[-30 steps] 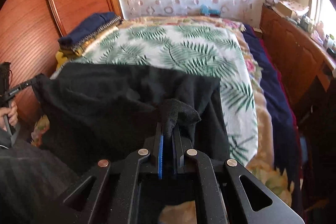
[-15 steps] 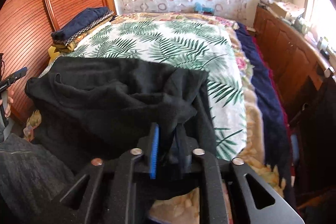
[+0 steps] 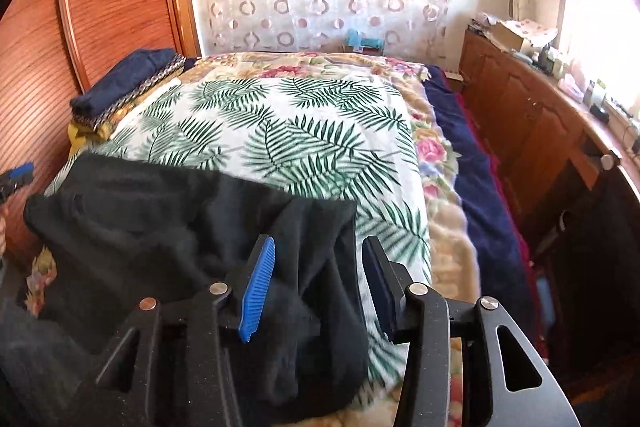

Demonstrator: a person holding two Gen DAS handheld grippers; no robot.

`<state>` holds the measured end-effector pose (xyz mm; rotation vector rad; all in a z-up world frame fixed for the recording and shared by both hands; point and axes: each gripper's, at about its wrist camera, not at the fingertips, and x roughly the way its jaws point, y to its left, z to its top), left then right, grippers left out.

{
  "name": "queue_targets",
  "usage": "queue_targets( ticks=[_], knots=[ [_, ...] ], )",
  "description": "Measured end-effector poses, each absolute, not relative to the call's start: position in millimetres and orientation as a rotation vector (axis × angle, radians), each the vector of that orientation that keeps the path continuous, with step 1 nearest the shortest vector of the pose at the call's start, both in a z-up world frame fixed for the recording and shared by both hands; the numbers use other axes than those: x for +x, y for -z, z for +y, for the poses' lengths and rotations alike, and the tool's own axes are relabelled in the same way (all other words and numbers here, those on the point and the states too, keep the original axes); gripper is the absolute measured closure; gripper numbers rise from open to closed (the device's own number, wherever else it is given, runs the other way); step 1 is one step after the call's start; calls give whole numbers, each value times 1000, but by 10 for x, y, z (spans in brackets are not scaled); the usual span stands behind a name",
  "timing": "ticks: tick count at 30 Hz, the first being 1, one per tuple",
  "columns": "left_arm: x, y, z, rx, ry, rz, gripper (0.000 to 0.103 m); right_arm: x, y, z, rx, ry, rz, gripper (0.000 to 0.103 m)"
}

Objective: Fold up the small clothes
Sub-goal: 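Lift the hem with both grippers and fold it toward the collar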

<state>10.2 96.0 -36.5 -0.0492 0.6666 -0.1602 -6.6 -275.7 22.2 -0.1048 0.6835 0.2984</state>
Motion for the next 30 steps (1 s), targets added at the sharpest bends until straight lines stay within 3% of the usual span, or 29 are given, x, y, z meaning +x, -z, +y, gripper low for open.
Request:
queue_targets(
  ticks=[11,13,15,16,20,27,30],
  knots=[
    [420,372,976,-41,153,687,20,725,287,-2714,-3,-272,820,57],
    [483,417,980,-40,153,699,20,743,331,-2717,37,-293,824,68],
    [547,451,981,-41,152,712,20,684,308,-2717,42,-309,794,90],
    [575,466,987,-41,151,719,20,637,275,-2729,47,-320,772,96],
    [670,492,1031,-40,141,729,20,465,121,-2934,89,-241,646,96],
    [911,585,1154,-75,148,775,20,425,208,-2909,43,-185,668,96],
    [1001,626,1173,-80,173,801,29,396,200,-2894,19,-178,672,89]
  ],
)
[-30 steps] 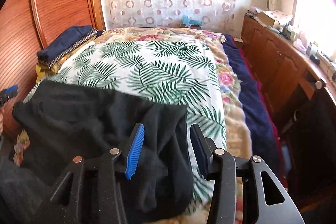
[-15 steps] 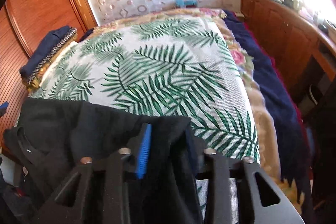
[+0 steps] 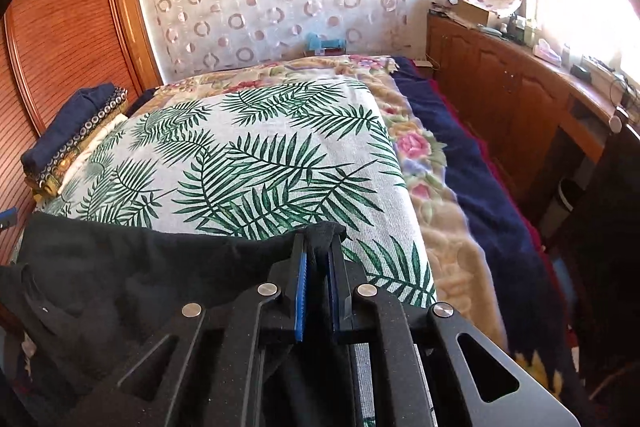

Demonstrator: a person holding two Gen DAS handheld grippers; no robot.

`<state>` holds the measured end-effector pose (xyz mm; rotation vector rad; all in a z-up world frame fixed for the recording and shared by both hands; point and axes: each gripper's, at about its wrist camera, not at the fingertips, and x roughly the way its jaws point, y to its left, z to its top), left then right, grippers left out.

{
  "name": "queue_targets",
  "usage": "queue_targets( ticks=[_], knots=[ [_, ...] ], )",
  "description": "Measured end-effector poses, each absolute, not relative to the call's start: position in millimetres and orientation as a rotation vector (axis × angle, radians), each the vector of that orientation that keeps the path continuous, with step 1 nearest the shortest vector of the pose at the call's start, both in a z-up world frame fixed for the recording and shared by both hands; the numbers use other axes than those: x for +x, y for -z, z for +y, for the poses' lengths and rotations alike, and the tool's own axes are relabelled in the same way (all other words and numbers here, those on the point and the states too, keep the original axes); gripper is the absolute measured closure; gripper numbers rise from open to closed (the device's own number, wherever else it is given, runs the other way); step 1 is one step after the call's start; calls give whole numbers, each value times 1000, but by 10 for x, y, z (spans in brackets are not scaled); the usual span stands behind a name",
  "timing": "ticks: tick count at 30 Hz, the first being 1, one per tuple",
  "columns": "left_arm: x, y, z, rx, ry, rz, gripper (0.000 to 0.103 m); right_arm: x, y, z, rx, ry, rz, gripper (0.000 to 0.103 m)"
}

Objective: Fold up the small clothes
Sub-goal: 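Lift the hem with both grippers and fold it toward the collar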

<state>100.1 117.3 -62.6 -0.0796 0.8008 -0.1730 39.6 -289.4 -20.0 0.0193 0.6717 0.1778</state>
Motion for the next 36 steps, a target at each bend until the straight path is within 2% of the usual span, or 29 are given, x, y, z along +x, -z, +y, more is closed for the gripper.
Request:
queue_targets(
  ticks=[2,3,5,7,18,22,30,32,33,34,35,36],
  knots=[
    [1044,643,1184,-83,183,811,32,469,125,-2773,-28,-161,672,67],
    [1066,651,1185,-81,186,815,35,482,108,-2751,-45,-164,678,60],
    [1100,670,1189,-76,186,825,36,572,88,-2756,-37,-190,684,39],
    [1137,709,1187,-76,188,841,36,625,94,-2767,-39,-185,696,32],
    [1188,942,1141,-67,206,914,36,850,257,-2868,-16,-218,793,31],
    [1169,929,1092,-52,222,911,54,878,255,-2860,-26,-219,794,31],
    [1171,918,1101,-50,216,914,55,898,284,-2805,-51,-214,789,29],
    [1198,928,1080,-56,228,907,64,877,290,-2802,-52,-221,783,29],
    [1204,930,1067,-65,252,908,80,865,296,-2800,-55,-225,780,30],
    [1208,929,1059,-78,278,916,84,849,301,-2788,-61,-231,780,35],
    [1199,913,1051,-78,280,915,86,828,299,-2768,-72,-240,777,47],
    [1180,880,1028,-61,275,907,89,805,296,-2757,-73,-258,775,54]
  ],
)
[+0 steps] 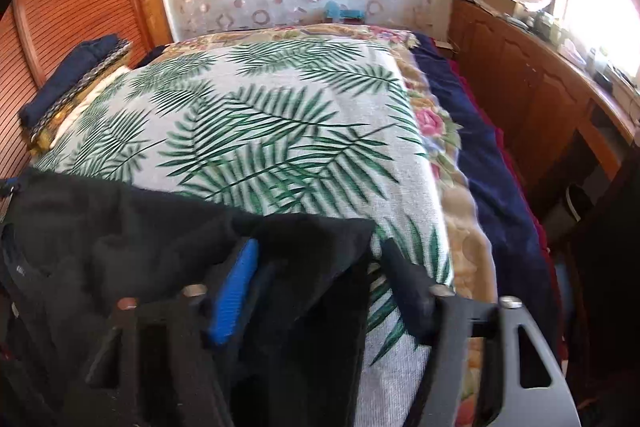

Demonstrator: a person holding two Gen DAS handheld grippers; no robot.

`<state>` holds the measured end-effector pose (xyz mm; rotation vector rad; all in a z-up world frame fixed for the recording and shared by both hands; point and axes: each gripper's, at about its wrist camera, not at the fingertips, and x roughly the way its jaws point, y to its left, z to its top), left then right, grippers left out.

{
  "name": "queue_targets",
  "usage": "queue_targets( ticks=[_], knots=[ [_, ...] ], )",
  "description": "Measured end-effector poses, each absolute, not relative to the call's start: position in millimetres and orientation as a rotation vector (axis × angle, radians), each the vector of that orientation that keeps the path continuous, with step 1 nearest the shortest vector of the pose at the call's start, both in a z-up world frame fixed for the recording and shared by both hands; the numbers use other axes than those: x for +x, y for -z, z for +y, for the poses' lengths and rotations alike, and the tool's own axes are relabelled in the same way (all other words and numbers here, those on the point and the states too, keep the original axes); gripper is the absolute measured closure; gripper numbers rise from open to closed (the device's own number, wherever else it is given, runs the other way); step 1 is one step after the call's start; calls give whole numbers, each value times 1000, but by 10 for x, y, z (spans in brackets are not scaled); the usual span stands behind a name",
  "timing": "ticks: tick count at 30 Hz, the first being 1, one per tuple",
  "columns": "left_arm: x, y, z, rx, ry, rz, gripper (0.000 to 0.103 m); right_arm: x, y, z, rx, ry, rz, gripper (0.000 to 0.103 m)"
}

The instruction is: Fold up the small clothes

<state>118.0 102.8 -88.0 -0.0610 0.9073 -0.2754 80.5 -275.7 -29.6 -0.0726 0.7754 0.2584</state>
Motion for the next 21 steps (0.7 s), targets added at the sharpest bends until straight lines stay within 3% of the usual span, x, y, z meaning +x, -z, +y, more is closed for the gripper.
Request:
queue_targets(
  ticks=[2,3,9,21],
  knots=[
    [1143,816,1002,-59,282,887,90,766,287,-2732,-62,-306,781,84],
    [1112,768,996,-65,284,872,90,753,284,-2725,-56,-330,790,90],
    [727,256,921,-75,349,722,91,441,26,-2700,-73,-358,762,95],
    [-91,-974,947,-46,402,395,92,-866,-1491,-2893,-95,-357,393,96]
  ],
)
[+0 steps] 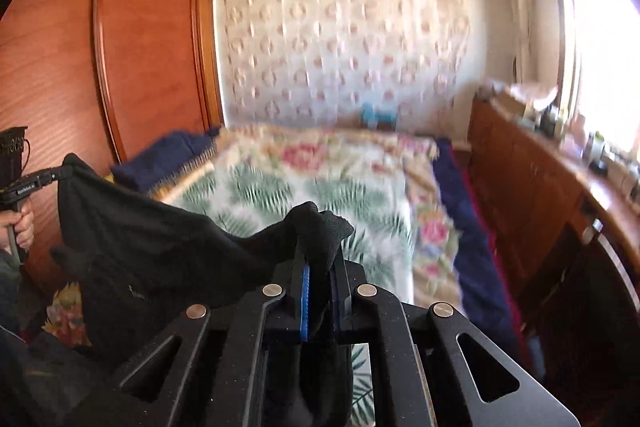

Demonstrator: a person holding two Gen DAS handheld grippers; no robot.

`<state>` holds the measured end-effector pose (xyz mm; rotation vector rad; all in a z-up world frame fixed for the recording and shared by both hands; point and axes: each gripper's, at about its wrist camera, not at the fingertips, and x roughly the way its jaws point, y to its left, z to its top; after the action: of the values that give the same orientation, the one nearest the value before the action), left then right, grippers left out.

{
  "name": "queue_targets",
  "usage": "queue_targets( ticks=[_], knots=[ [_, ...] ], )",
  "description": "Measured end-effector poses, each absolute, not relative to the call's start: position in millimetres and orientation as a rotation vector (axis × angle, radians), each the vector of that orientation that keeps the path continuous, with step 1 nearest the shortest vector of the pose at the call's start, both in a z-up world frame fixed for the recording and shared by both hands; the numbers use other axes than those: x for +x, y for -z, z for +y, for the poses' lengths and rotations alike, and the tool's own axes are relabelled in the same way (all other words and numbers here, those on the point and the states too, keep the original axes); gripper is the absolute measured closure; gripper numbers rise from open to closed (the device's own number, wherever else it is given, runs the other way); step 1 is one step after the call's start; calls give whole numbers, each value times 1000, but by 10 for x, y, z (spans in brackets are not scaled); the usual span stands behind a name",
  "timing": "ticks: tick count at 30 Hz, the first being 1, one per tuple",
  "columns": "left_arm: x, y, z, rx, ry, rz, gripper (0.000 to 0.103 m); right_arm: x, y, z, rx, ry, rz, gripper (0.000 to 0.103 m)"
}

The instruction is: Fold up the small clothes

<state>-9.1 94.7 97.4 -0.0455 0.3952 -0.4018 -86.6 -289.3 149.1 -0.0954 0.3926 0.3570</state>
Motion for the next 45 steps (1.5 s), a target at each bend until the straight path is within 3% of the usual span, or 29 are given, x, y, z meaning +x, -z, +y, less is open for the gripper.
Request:
queue_targets(
  ticks=[16,24,29,37,39,41,43,44,45],
  knots=[
    [-459,-1880,1303,-69,346,119,92,-1625,-2415,-3047,-113,-338,104,96],
    [-215,-2078,1332,-39,296,87,92,-1662,-2334,-2988,-170,-322,37,96],
    [340,-1849,1280,-20,249,162,91,-1235,-2067,-2917,-195,-306,95,96],
    [1872,-946,1012,41,173,351,90,388,-1488,-2741,-158,-251,278,96],
    [2343,-638,896,100,189,440,83,882,-1228,-2668,-159,-225,334,96],
    [2587,-451,830,119,200,511,76,1379,-904,-2597,-143,-199,423,81],
    [2675,-303,855,96,201,540,57,1795,-592,-2539,-117,-150,532,65],
    [2657,-264,863,79,215,548,53,1945,-444,-2511,-103,-140,574,64],
    [2622,-221,868,65,228,559,43,2019,-324,-2482,-102,-127,591,64]
  ],
)
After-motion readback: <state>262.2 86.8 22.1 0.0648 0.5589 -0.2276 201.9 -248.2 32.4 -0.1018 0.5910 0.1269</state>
